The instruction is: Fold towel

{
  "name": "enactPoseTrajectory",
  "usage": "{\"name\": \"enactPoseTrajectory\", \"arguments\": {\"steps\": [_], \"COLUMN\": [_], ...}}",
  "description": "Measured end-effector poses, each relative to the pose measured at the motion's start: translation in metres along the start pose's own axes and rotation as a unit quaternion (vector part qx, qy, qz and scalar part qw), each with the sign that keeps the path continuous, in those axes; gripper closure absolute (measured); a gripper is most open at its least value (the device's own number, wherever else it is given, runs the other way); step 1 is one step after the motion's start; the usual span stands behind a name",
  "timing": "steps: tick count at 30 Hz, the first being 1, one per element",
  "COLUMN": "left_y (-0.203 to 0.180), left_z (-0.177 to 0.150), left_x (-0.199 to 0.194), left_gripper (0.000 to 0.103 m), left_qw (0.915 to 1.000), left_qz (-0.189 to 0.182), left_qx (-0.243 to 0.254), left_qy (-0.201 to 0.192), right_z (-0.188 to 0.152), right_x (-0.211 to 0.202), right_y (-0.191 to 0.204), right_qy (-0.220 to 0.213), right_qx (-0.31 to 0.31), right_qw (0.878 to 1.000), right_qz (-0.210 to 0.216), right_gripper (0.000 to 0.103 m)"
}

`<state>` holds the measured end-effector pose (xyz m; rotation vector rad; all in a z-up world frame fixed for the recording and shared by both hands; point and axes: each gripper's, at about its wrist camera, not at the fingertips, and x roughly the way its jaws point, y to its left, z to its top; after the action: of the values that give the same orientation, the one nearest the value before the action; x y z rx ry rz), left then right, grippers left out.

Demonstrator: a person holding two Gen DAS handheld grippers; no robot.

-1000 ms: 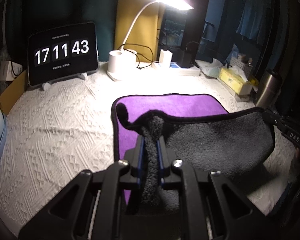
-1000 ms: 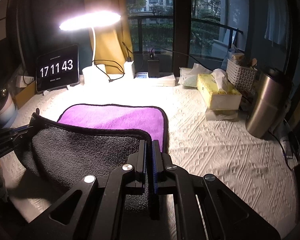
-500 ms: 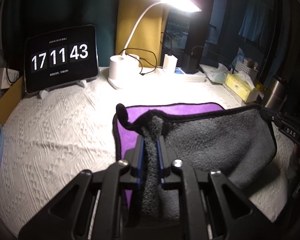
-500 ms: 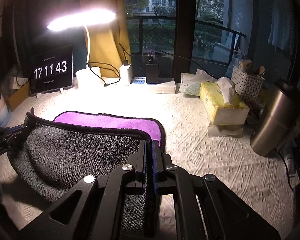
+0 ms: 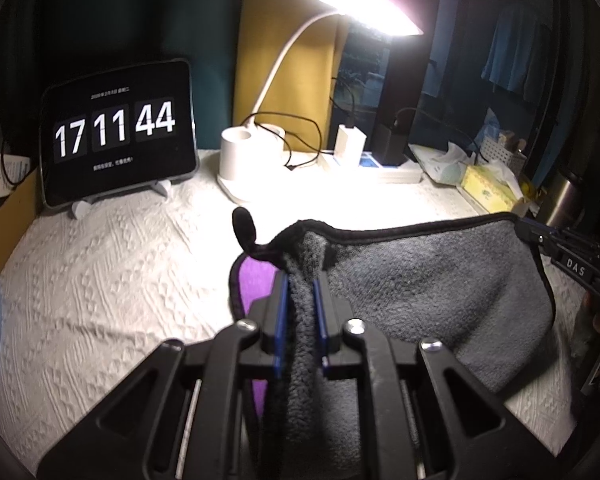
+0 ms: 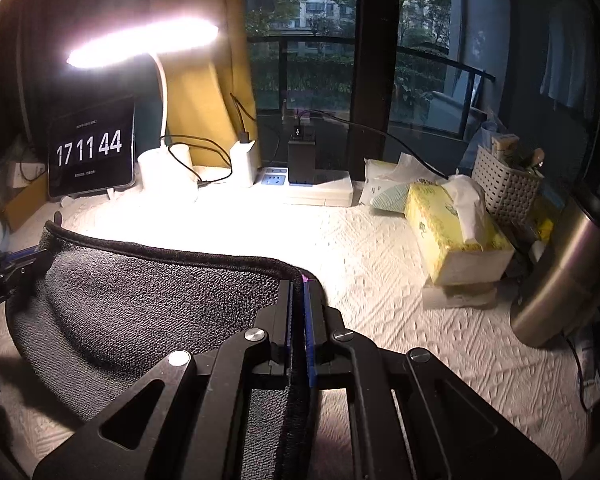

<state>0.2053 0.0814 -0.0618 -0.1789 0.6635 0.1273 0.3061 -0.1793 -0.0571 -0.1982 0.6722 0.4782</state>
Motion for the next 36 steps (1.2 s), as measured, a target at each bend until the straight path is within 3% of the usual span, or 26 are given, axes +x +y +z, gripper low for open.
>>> {"name": "enactPoseTrajectory", "arguments": {"steps": [26, 36], "left_y": [0.011, 0.019], "left_z": [0.029, 0.022], "left_x": [0.049, 0.087], "left_gripper": [0.09, 0.09], "left_qw": [1.0, 0.9985], "left_qz": [0.004, 0.014], "left_qx": [0.002, 0.0], "left_qy": [-0.005, 0.053], "right_z": [0.028, 0.019], "right_x": [0.053, 0.088], "right_y": [-0.008, -0.009], "right_qy": [0.004, 0.037], "right_qx": [-0.005, -0.003], "right_qw": [1.0, 0.999], "right_qz": [-0.004, 0.0], "right_gripper": [0.097, 0.097]}}
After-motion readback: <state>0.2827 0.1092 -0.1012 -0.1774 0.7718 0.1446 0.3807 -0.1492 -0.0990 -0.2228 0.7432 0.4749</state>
